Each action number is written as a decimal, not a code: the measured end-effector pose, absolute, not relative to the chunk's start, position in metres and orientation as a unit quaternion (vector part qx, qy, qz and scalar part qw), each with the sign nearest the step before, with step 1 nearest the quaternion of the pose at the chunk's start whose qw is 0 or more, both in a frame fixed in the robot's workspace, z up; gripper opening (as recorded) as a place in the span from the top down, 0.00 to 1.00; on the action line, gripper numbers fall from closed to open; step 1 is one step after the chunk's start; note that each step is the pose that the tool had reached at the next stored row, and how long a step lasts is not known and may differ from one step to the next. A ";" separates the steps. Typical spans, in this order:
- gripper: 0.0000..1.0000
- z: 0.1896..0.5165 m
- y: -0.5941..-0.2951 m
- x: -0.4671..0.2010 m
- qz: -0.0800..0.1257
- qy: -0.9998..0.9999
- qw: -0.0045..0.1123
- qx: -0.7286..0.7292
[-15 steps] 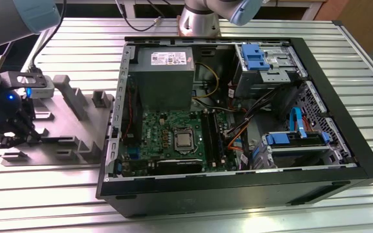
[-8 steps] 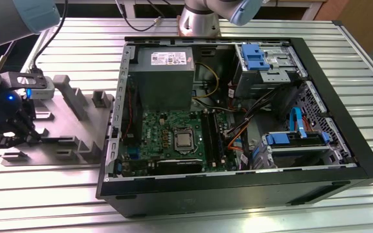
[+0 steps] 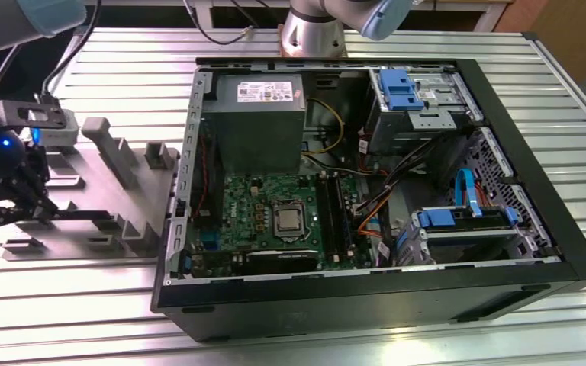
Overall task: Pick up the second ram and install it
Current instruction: 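Pick up the second ram and move it above second insertion slot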
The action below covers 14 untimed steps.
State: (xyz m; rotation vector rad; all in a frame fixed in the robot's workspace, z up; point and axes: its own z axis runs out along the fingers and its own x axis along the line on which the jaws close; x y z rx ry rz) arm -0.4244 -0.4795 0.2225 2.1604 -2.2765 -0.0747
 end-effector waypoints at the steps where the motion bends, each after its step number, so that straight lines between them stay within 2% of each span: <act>1: 0.89 0.226 -0.480 -0.424 -0.024 -0.725 0.001 0.688; 7: 0.89 0.245 -0.480 -0.424 -0.024 -0.725 0.001 0.688; 14: 0.89 0.246 -0.480 -0.424 -0.024 -0.725 0.001 0.688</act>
